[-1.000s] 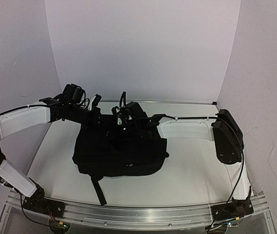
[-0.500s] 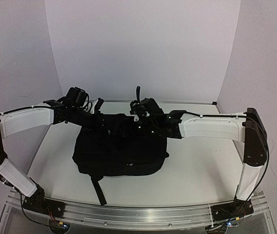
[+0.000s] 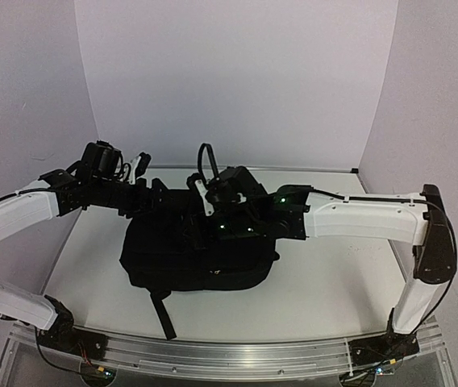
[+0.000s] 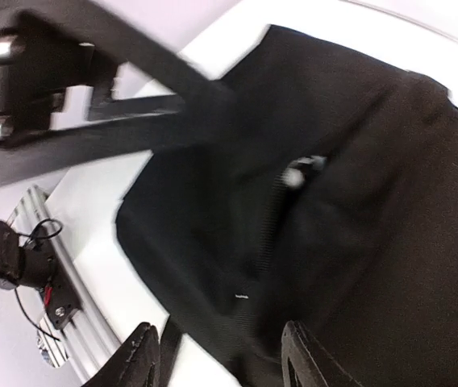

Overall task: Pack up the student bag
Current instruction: Place the stationery in the student bag, then zip the student bag at the center of the board.

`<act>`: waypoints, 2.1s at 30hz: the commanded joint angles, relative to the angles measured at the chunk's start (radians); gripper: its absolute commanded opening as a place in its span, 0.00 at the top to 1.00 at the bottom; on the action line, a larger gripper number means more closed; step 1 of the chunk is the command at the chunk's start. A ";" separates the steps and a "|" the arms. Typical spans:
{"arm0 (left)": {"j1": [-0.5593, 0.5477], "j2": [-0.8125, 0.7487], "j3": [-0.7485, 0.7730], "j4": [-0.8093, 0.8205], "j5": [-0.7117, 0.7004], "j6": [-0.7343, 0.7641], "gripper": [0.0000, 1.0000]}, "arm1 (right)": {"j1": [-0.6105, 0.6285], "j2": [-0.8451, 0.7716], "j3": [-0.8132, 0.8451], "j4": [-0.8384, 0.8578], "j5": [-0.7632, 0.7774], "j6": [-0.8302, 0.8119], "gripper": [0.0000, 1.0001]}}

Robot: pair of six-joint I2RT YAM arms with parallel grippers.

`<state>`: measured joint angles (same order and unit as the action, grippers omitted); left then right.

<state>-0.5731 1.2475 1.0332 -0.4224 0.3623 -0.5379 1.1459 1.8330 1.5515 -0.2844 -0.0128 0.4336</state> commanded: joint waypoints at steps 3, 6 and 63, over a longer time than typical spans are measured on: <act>0.005 -0.017 -0.079 0.011 0.039 -0.109 0.25 | 0.047 0.103 0.124 -0.056 0.093 -0.066 0.49; 0.005 -0.048 -0.149 0.098 0.067 -0.137 0.45 | 0.055 0.142 0.167 -0.062 0.115 -0.074 0.53; -0.082 0.003 -0.219 0.522 0.211 -0.010 0.57 | -0.176 0.025 0.012 0.342 -0.336 0.135 1.00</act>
<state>-0.6474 1.2177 0.7719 0.0314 0.5524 -0.5740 0.9750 1.9386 1.5823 -0.0884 -0.2654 0.5336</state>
